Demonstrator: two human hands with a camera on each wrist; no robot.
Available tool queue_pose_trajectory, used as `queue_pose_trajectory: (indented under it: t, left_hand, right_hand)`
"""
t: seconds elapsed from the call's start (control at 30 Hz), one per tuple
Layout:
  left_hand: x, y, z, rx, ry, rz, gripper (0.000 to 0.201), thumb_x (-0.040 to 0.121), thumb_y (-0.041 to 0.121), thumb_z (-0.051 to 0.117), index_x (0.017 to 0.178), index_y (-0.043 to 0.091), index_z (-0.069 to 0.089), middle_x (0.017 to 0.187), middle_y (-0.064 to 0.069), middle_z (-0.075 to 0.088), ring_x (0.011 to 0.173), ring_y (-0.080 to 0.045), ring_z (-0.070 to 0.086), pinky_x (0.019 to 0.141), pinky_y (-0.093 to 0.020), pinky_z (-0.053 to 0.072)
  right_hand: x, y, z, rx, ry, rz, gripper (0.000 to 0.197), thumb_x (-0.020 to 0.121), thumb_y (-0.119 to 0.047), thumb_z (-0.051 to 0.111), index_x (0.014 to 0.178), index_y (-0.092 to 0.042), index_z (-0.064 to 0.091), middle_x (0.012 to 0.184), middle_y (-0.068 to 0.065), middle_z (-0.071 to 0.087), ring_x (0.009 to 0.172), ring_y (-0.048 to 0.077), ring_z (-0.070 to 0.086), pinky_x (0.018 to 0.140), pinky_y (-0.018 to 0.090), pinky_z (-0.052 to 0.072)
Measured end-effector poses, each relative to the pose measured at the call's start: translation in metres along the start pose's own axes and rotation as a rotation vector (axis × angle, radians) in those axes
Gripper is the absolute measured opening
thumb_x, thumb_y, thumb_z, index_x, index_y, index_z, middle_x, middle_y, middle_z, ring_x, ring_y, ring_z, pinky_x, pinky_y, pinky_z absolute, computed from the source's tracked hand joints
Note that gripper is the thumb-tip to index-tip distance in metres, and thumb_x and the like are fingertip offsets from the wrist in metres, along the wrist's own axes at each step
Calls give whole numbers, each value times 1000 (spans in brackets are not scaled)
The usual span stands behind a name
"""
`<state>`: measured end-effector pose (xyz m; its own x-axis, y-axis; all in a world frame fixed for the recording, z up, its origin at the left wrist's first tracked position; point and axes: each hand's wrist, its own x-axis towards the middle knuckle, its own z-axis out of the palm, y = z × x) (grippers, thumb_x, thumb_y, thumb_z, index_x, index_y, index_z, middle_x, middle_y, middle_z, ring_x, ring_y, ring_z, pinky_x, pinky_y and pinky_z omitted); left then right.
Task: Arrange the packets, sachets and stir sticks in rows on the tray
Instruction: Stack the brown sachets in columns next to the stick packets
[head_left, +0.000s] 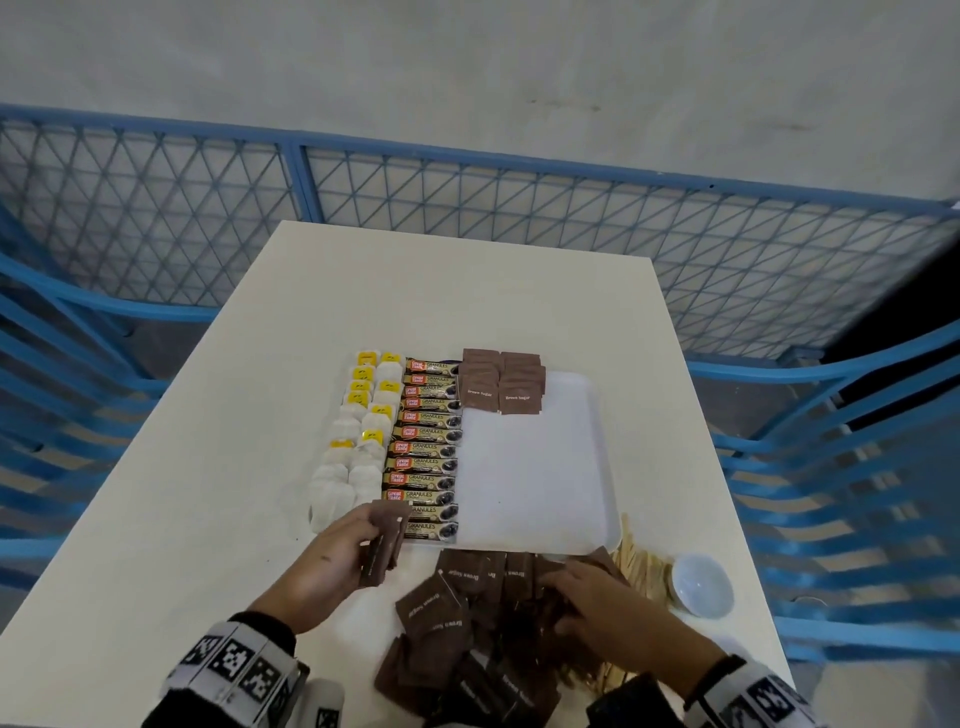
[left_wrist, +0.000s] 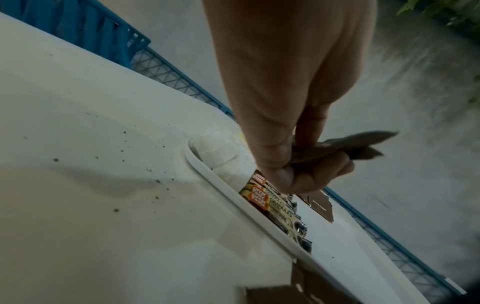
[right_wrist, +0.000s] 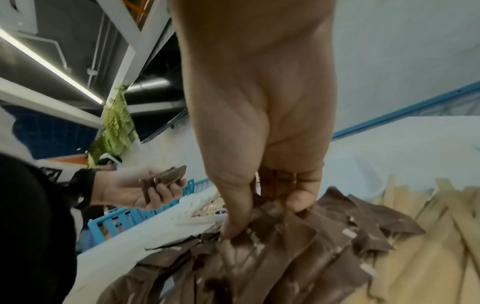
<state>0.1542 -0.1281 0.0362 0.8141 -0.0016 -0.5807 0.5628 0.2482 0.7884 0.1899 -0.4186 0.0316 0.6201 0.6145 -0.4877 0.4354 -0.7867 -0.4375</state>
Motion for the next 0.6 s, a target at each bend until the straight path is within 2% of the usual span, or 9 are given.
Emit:
queue_pose_trajectory:
  t: [0.1,0.17,0.2,0.27,0.3,0.37,0.47,0.53,0.6]
  left_hand:
    - [5,-1,4,-81,14,-114,29,98,33,40,97,13,61,72,-4,50,59,-15,46,53,-24,38]
    - [6,-1,8,-32,-31,-130,31,88,48,55,86,16,55,63,2,43,51,-10,39,46,-20,32]
    - [6,-1,10,34,-59,-109,35,83,49,62,86,16,51,62,5,38,50,-9,34,45,-19,28]
    - [6,-1,15,205,-83,-57,47,70,48,73,85,15,44,61,8,34,51,-9,28,48,-19,24]
    - [5,-1,17,289,-87,-37,51,64,48,76,83,15,42,62,8,34,54,-10,28,49,-20,25]
    - [5,-1,23,389,-104,4,48,65,44,77,81,14,43,64,6,36,57,-11,31,51,-20,29]
    - [7,-1,33,379,-132,28,20,86,21,65,86,11,49,60,5,41,51,-7,38,51,-18,34]
    - [8,1,36,374,-152,19,9,90,18,58,90,11,53,57,4,44,52,-8,42,55,-23,36]
    - [8,2,38,378,-160,25,8,91,20,56,95,12,56,63,1,49,57,-9,47,63,-28,39]
  right_hand:
    - [0,0,8,-146,-27,-5,63,86,-30,58,141,-23,29,139,0,32,129,18,31,108,31,30]
    - [-2,1,11,-217,20,-18,60,84,-32,60,137,-22,33,137,1,33,127,19,34,105,30,33]
    - [-2,2,13,-267,68,-44,59,80,-36,64,130,-22,39,132,1,39,122,19,40,101,30,38]
    - [-2,4,19,-344,90,-64,63,56,-53,75,106,-27,49,109,-3,55,96,13,57,80,24,52]
    - [0,6,21,-358,112,-75,65,45,-59,77,95,-30,48,97,-8,57,85,8,59,69,19,53]
    - [3,9,26,-365,104,-94,64,38,-63,77,86,-35,44,88,-15,57,77,2,57,61,15,51]
    - [2,8,27,-351,63,-124,56,45,-57,76,84,-36,42,83,-20,53,76,0,51,62,11,46]
    - [-1,0,17,-286,86,-127,40,63,-45,72,90,-30,47,91,-15,55,86,5,46,73,14,39]
    - [0,-6,5,-151,102,-131,24,80,-31,63,100,-24,51,104,-9,55,96,8,42,81,17,33]
